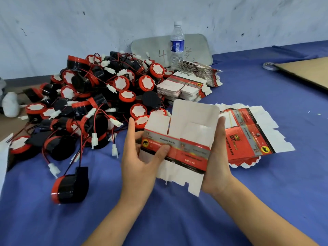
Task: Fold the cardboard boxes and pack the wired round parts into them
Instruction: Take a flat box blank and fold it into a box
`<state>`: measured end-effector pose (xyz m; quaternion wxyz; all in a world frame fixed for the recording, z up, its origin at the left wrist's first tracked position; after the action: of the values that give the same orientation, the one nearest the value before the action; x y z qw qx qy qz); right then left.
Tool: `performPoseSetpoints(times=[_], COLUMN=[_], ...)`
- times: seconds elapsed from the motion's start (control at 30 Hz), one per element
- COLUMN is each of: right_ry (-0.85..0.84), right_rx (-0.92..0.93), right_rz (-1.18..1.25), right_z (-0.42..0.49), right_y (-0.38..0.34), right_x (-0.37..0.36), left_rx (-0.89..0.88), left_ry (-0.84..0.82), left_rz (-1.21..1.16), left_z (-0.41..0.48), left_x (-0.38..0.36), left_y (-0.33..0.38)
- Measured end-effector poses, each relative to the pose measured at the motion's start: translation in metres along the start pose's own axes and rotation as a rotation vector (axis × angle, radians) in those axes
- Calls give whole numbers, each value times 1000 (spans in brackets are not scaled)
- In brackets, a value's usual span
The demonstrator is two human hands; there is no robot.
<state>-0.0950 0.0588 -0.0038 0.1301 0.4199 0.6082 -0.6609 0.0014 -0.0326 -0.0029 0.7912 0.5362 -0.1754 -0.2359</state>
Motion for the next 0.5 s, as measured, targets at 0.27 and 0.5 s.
performPoseSetpoints(times=[0.27, 0.5], right_ry=[279, 156], right_rx=[186, 285], right_rz=[-352, -440], right_z=[-1, 3], right_y=[-10, -13], right_x=[14, 12], left_rx=[45, 112], left_ry=[-5, -243], left_rz=[-61, -145], left_z=[-4, -22], left_x=[-5, -31], left_y=[6, 8])
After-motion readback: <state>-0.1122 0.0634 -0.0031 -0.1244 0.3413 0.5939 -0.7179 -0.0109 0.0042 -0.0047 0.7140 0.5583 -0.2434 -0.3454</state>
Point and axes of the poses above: each hand's wrist, its own z-axis towards the middle knuckle, its own x-axis out of the back of the hand, y = z × x, the point moved 7 cm from there along z, towards the middle knuckle, and after that the axes turned 7 degrees about -z, right-handed, at the moved point
